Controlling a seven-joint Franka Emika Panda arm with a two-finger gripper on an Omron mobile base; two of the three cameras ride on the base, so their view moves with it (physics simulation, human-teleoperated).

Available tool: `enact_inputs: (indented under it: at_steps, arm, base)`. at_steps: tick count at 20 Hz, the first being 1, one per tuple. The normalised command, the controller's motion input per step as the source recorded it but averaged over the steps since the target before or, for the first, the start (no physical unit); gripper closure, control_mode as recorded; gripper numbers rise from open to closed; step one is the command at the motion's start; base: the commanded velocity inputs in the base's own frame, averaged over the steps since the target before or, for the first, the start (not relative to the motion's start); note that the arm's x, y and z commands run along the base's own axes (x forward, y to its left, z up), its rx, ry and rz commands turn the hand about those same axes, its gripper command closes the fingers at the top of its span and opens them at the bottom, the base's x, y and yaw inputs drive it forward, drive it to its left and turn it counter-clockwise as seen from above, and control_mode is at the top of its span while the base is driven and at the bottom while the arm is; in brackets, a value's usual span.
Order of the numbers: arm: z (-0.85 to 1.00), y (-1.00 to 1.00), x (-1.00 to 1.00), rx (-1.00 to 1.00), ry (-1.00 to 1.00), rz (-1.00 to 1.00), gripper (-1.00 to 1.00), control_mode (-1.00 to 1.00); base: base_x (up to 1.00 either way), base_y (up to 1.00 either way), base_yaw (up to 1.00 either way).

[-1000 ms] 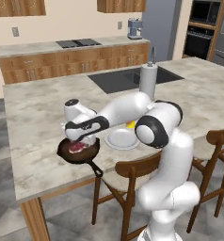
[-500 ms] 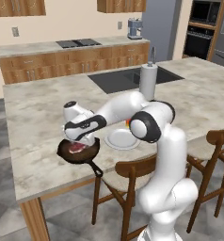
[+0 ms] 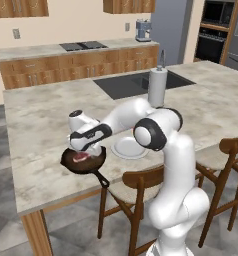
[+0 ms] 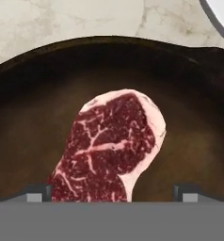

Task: Pick up the pan with the steak in it and place it on the dining table. Then place the steak on the plate.

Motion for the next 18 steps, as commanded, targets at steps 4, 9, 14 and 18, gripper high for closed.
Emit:
enact_inputs:
  at_steps: [4, 9, 14, 18]
  arm:
    - [-0.23, 0.00, 0.12, 0.00, -0.01, -0.02, -1.00, -1.00]
    - [-0.28, -0.02, 0.03, 0.00, -0.01, -0.02, -1.00, -1.00]
    - [-0.26, -0.04, 0.01, 0.00, -0.02, -0.03, 1.00, -1.00]
    - [0.03, 0.00, 0.00, 0.01, 0.00, -0.02, 1.00, -1.00]
  base:
    - [0.00, 0.00, 0.00]
    - [0.00, 0.00, 0.00]
    - [0.00, 0.00, 0.00]
    - [0.00, 0.00, 0.00]
